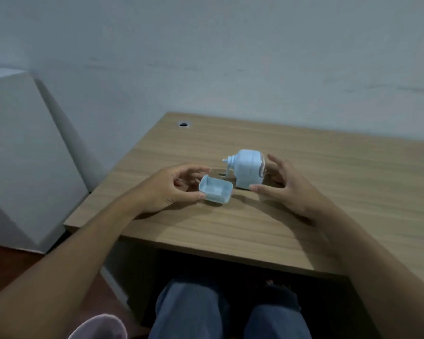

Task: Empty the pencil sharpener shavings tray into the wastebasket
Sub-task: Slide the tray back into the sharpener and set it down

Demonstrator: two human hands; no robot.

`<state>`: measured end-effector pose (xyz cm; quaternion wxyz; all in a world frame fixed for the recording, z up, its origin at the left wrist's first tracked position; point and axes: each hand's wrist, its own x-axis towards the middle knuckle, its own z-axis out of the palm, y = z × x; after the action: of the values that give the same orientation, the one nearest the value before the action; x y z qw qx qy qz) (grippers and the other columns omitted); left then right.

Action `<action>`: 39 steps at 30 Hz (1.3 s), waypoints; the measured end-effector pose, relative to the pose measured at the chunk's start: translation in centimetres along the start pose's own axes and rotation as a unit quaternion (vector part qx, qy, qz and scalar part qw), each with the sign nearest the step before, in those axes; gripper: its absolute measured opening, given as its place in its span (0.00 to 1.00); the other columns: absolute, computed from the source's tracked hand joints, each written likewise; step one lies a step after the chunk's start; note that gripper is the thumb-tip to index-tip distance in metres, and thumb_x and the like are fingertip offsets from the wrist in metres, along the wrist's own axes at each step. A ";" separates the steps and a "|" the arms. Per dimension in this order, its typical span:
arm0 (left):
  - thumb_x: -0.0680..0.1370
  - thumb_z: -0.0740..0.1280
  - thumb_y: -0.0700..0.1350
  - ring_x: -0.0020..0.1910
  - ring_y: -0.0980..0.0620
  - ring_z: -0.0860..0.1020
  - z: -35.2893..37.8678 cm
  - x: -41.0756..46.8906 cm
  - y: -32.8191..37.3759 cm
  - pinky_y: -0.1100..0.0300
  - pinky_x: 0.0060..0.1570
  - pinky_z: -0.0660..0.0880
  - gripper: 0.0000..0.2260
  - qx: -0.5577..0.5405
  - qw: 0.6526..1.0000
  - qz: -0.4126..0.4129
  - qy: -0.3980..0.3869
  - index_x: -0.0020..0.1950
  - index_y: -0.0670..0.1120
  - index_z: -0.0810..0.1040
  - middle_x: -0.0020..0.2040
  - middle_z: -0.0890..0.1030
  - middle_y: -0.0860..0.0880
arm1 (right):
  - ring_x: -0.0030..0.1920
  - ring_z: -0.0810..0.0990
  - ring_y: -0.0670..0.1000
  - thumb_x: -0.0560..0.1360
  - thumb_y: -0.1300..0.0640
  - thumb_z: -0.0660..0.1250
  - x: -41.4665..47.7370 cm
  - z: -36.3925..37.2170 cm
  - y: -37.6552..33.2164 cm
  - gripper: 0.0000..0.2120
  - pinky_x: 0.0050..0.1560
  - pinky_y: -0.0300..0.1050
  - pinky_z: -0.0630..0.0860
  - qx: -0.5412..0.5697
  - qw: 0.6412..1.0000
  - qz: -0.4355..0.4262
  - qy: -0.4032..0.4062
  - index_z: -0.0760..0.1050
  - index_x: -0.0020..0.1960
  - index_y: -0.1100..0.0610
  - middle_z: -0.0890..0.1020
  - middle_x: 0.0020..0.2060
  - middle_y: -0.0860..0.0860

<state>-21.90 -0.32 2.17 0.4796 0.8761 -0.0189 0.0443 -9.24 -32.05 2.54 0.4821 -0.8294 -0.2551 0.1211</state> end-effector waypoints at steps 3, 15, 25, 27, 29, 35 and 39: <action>0.76 0.83 0.49 0.67 0.62 0.83 0.3 1.2 0.6 0.52 0.77 0.76 0.26 0.038 0.997 -0.014 -0.061 0.71 0.66 0.82 0.66 0.87 0.58 | 0.70 0.85 0.41 0.74 0.51 0.85 0.8 -0.2 0.4 0.48 0.71 0.38 0.80 0.016 0.999 -0.031 -0.014 0.64 0.86 0.52 0.85 0.73 0.46; 0.72 0.81 0.57 0.70 0.46 0.78 -0.4 4.8 0.5 0.43 0.80 0.71 0.35 0.075 0.984 -0.016 -0.163 0.79 0.67 0.75 0.70 0.79 0.49 | 0.62 0.86 0.37 0.78 0.51 0.82 2.9 -0.4 0.6 0.29 0.64 0.32 0.78 -0.039 0.993 -0.094 -0.057 0.78 0.77 0.45 0.88 0.63 0.38; 0.79 0.80 0.44 0.68 0.59 0.81 -0.1 4.6 0.0 0.66 0.68 0.74 0.32 0.025 0.993 0.005 -0.115 0.80 0.63 0.76 0.70 0.81 0.61 | 0.65 0.86 0.41 0.78 0.54 0.82 3.3 -0.8 1.5 0.30 0.69 0.38 0.79 -0.034 0.989 -0.117 -0.088 0.78 0.78 0.47 0.88 0.66 0.43; 0.79 0.80 0.43 0.68 0.55 0.82 0.3 4.6 -0.2 0.65 0.69 0.76 0.31 -0.004 0.996 0.018 -0.087 0.79 0.61 0.78 0.72 0.81 0.62 | 0.63 0.86 0.40 0.77 0.54 0.82 3.4 -0.7 1.5 0.30 0.66 0.35 0.78 -0.033 0.989 -0.117 -0.084 0.79 0.77 0.47 0.88 0.65 0.42; 0.78 0.81 0.43 0.67 0.48 0.83 0.9 4.8 -0.3 0.64 0.69 0.77 0.30 -0.004 0.998 0.031 -0.057 0.78 0.58 0.79 0.74 0.80 0.59 | 0.59 0.87 0.37 0.76 0.56 0.83 3.4 -0.6 1.6 0.30 0.62 0.30 0.77 -0.030 0.991 -0.111 -0.074 0.79 0.76 0.49 0.89 0.62 0.40; 0.76 0.82 0.40 0.53 0.62 0.87 3.2 6.0 0.1 0.67 0.59 0.79 0.26 -0.071 0.997 0.007 -0.022 0.73 0.52 0.84 0.54 0.92 0.52 | 0.58 0.89 0.37 0.71 0.49 0.86 3.4 0.6 1.4 0.29 0.59 0.33 0.82 -0.015 0.996 -0.087 -0.017 0.81 0.69 0.46 0.90 0.60 0.40; 0.77 0.81 0.39 0.59 0.61 0.88 4.3 7.2 0.4 0.68 0.61 0.80 0.23 -0.073 0.997 0.006 -0.005 0.71 0.49 0.85 0.59 0.92 0.53 | 0.52 0.89 0.37 0.69 0.45 0.87 3.4 1.1 1.4 0.30 0.53 0.36 0.85 -0.004 0.997 -0.070 0.018 0.80 0.65 0.50 0.90 0.55 0.44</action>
<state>-14.49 -4.07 0.87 0.5422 0.8387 -0.0301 0.0412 -6.45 -29.92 0.94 0.4910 -0.8132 -0.3042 0.0708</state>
